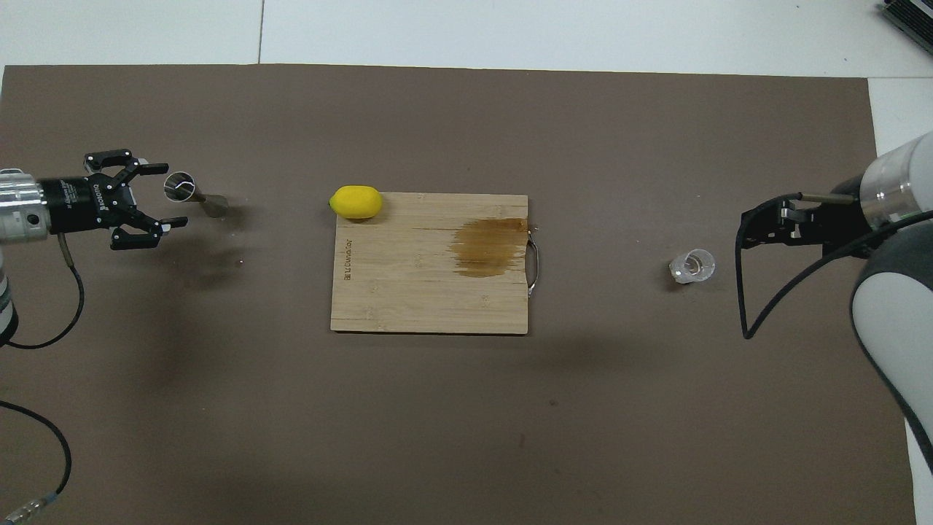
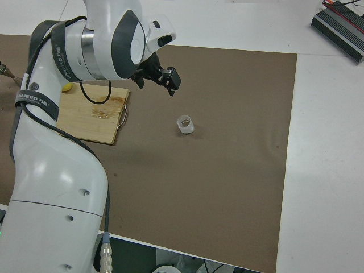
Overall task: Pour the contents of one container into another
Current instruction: 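Close the left gripper around the small metal cup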
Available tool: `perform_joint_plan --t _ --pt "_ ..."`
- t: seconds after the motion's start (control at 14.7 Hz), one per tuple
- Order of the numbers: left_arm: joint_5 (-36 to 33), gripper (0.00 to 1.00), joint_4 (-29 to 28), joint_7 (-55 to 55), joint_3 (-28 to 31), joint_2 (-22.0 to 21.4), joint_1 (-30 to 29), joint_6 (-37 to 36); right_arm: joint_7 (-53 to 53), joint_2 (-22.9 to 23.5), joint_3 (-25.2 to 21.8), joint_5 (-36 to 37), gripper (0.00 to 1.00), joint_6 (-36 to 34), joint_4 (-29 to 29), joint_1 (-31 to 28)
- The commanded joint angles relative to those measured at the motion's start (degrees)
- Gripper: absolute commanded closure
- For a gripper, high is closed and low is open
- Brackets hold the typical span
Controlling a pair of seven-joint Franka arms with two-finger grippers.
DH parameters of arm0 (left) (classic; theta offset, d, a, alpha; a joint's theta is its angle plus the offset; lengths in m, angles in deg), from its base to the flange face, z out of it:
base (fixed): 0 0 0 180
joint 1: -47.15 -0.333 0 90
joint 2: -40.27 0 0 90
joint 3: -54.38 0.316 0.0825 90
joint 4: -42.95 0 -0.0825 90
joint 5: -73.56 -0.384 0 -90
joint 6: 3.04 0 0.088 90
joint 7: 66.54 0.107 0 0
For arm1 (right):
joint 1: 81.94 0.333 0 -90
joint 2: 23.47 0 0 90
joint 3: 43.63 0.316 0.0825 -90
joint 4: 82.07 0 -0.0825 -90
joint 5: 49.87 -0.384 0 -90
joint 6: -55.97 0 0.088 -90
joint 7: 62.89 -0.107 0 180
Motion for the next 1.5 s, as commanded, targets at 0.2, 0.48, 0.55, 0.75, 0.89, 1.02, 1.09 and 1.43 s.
perform_joint_plan --t 0.2,0.48,0.55,0.75,0.89,1.02,1.09,1.43 --pt "1.75 0.00 -1.70 0.06 0.33 -1.00 1.52 1.83 0.03 -0.76 0.11 -0.08 0.00 0.08 0.56 -0.41" --pt "1.84 0.11 -1.70 -0.03 0.33 -1.00 1.52 1.74 0.03 -0.76 0.19 -0.08 0.00 0.08 0.56 -0.41" --pt "1.84 0.13 -1.70 -0.12 0.33 -1.00 1.52 1.74 0.03 -0.76 0.11 -0.08 0.00 0.08 0.56 -0.41" --pt "1.84 0.15 -1.70 -0.12 0.33 -1.09 1.43 1.65 0.03 -0.76 0.11 -0.08 0.00 0.08 0.56 -0.41" --pt "1.84 0.17 -1.70 -0.21 0.33 -1.09 1.43 1.65 0.03 -0.76 0.11 -0.08 0.00 0.08 0.56 -0.41" --pt "1.84 0.17 -1.70 -0.21 0.42 -1.09 1.26 1.65 0.03 -0.76 0.11 -0.08 0.00 0.08 0.56 -0.41" --pt "1.84 0.17 -1.70 -0.29 0.42 -1.09 1.17 1.65 0.03 -0.76 0.11 -0.08 0.00 0.08 0.56 -0.41" --pt "1.84 0.26 -1.70 -0.64 0.42 -1.00 1.34 1.82 0.03 -0.76 0.19 -0.08 0.00 0.08 0.56 -0.41"
